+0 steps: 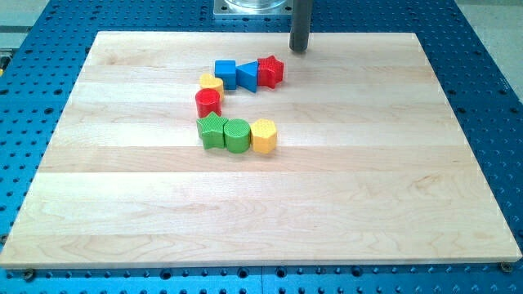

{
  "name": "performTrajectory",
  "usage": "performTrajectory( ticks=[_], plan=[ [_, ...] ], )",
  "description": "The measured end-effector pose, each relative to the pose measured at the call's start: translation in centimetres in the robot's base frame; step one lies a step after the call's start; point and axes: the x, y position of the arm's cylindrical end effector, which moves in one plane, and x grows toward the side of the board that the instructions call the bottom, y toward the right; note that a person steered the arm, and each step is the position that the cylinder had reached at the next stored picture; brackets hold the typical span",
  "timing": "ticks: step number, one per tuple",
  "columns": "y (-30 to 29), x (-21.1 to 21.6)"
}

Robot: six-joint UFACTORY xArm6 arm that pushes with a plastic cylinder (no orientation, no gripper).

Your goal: Move the red star to the bottom right of the triangle

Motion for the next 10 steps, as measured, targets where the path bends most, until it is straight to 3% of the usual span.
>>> performTrajectory(
  ticks=[4, 8, 9, 10],
  plan=[
    [0.8, -0.9],
    [-3.9, 10.0],
    [-3.9, 8.4],
    [-4.0, 4.2]
  ],
)
